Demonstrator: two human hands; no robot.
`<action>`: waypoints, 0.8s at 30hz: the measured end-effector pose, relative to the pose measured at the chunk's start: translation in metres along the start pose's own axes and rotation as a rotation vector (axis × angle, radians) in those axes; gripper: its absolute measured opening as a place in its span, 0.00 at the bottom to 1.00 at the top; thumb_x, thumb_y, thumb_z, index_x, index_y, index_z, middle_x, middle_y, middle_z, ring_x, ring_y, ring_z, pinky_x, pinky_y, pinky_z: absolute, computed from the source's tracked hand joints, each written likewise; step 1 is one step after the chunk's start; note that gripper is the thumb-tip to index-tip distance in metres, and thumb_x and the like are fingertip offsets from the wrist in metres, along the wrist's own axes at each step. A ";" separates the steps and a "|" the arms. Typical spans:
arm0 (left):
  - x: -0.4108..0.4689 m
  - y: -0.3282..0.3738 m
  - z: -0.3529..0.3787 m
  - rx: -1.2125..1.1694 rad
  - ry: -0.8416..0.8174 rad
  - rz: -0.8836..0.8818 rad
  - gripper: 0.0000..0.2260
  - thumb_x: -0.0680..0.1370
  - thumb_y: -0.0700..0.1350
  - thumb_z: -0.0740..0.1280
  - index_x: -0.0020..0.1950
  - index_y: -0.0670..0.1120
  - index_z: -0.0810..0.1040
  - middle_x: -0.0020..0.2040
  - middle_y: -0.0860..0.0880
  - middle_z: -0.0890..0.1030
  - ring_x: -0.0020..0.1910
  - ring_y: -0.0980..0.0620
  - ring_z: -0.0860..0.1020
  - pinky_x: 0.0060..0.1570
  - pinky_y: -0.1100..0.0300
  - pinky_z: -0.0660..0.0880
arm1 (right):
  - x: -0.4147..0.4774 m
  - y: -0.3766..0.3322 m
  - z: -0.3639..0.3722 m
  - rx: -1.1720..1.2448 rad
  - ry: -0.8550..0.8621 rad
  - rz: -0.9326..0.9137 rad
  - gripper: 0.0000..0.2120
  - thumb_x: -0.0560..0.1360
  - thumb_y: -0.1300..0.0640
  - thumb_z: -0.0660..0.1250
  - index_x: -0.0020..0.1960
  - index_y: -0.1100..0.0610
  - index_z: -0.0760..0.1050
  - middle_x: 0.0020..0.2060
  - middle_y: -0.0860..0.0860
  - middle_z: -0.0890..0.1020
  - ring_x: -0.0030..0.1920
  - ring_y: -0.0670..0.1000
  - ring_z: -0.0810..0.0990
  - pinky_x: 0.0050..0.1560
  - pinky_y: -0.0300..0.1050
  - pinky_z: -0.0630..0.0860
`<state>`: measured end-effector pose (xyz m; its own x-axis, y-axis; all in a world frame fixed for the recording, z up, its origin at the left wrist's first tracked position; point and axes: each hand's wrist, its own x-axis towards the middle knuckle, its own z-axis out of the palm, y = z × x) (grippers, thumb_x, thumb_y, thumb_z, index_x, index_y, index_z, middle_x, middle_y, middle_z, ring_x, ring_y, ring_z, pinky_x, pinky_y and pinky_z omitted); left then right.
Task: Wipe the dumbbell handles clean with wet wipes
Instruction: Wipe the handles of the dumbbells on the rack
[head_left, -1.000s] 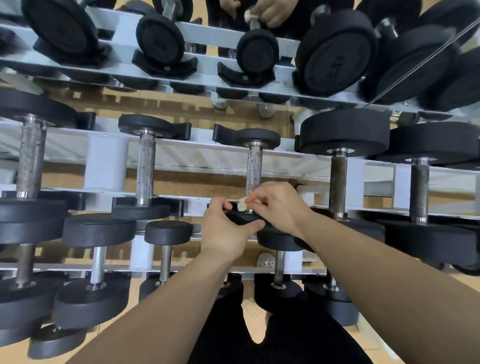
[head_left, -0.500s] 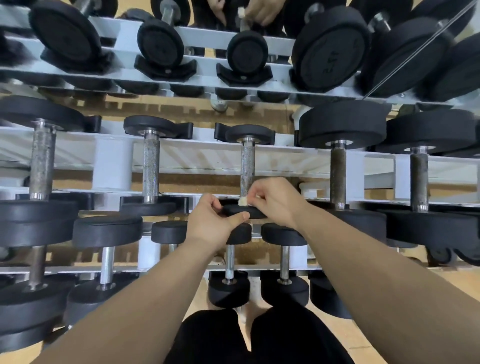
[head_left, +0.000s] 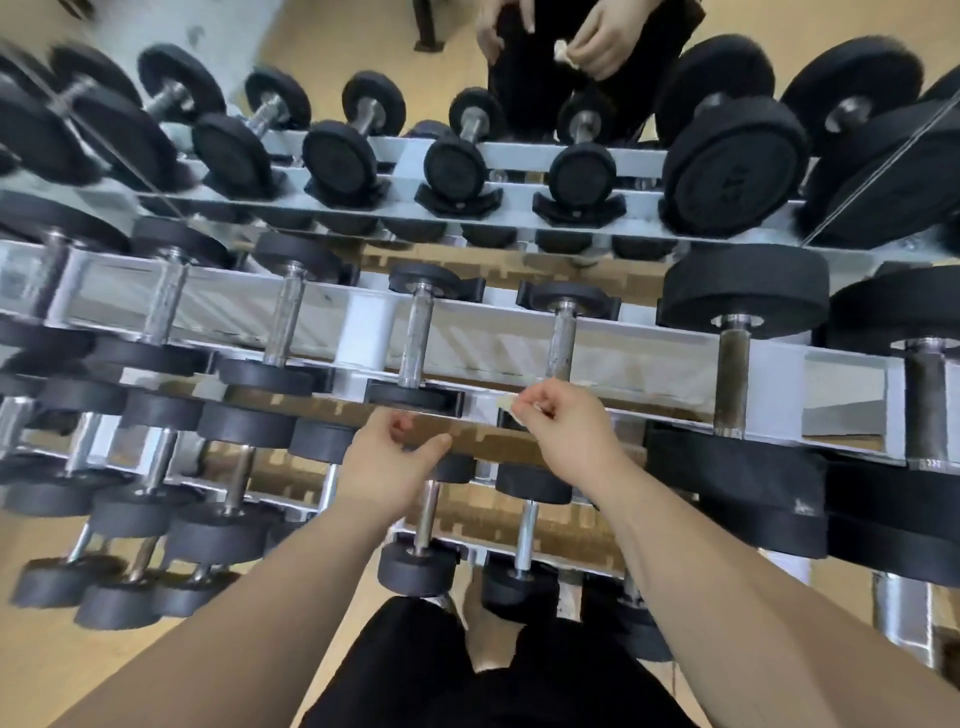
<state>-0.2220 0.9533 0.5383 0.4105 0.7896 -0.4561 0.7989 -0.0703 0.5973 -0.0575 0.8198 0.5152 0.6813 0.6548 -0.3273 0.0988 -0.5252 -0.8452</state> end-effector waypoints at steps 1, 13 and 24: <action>0.002 -0.002 -0.008 -0.003 0.003 -0.008 0.18 0.74 0.57 0.74 0.55 0.50 0.74 0.51 0.53 0.79 0.48 0.54 0.78 0.48 0.56 0.74 | -0.002 -0.005 0.004 0.007 -0.007 -0.006 0.02 0.79 0.51 0.68 0.47 0.46 0.79 0.38 0.41 0.79 0.41 0.41 0.77 0.40 0.36 0.69; 0.082 -0.052 -0.084 0.007 -0.192 0.042 0.25 0.75 0.60 0.72 0.66 0.49 0.73 0.58 0.51 0.77 0.54 0.49 0.76 0.51 0.59 0.69 | 0.032 -0.059 0.111 -0.012 0.093 0.161 0.06 0.79 0.51 0.69 0.43 0.47 0.78 0.38 0.44 0.77 0.40 0.48 0.76 0.38 0.41 0.70; 0.151 -0.061 -0.089 -0.063 -0.420 0.033 0.22 0.74 0.60 0.74 0.60 0.49 0.75 0.52 0.52 0.79 0.51 0.51 0.78 0.53 0.55 0.76 | 0.052 -0.077 0.152 -0.146 0.251 0.179 0.04 0.77 0.53 0.70 0.44 0.49 0.81 0.36 0.45 0.81 0.36 0.42 0.76 0.38 0.36 0.70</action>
<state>-0.2479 1.1306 0.4919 0.5890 0.4701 -0.6573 0.7595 -0.0441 0.6490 -0.1402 0.9767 0.4996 0.8529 0.4004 -0.3350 0.0523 -0.7040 -0.7083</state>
